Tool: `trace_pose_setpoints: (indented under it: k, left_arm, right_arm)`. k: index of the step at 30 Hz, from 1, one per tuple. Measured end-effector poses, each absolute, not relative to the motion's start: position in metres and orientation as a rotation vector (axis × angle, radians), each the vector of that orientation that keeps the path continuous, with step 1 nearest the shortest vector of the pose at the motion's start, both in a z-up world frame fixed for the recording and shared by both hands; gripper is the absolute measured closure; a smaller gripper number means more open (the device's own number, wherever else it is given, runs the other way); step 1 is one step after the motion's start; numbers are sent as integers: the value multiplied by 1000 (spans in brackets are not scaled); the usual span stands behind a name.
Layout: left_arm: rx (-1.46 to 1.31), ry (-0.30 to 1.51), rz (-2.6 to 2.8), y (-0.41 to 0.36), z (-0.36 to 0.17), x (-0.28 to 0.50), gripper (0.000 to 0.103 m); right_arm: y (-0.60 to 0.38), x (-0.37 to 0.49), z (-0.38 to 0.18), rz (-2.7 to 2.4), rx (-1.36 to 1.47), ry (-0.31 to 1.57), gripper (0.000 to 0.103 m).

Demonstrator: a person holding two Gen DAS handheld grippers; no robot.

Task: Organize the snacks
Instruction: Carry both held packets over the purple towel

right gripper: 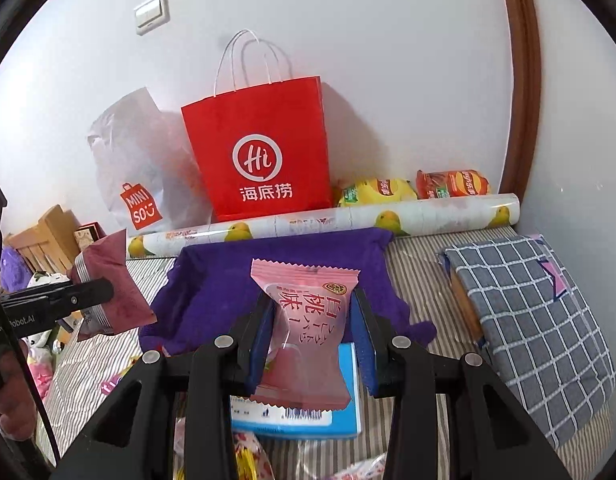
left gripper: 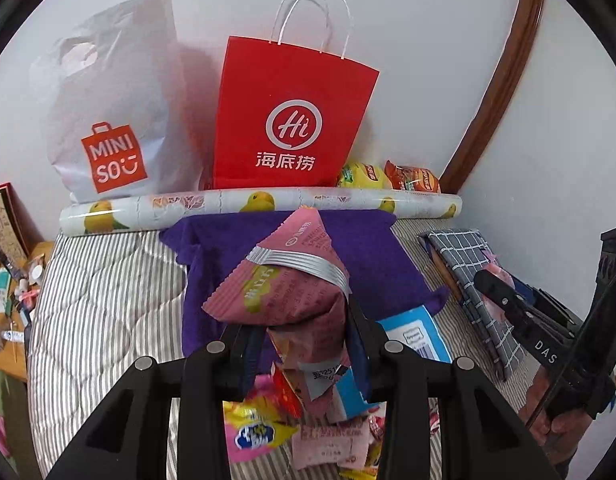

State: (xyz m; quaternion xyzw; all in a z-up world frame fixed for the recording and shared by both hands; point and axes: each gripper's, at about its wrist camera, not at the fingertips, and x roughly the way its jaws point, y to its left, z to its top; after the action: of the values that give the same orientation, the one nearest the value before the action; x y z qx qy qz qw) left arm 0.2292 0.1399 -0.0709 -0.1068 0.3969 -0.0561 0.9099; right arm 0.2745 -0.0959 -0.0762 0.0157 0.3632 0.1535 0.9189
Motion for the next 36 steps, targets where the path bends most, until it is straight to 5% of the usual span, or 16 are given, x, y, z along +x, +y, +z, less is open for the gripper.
trace_pose_setpoints:
  k: [22,36]
  left_arm:
    - [-248,855,-125,156,-84,314,68]
    - [-218,990,-84,145,-140,365,68]
  right_arm:
    - [-79,353,-98,337,37,753,66]
    - [-72,407,-148,371,-5,846,66]
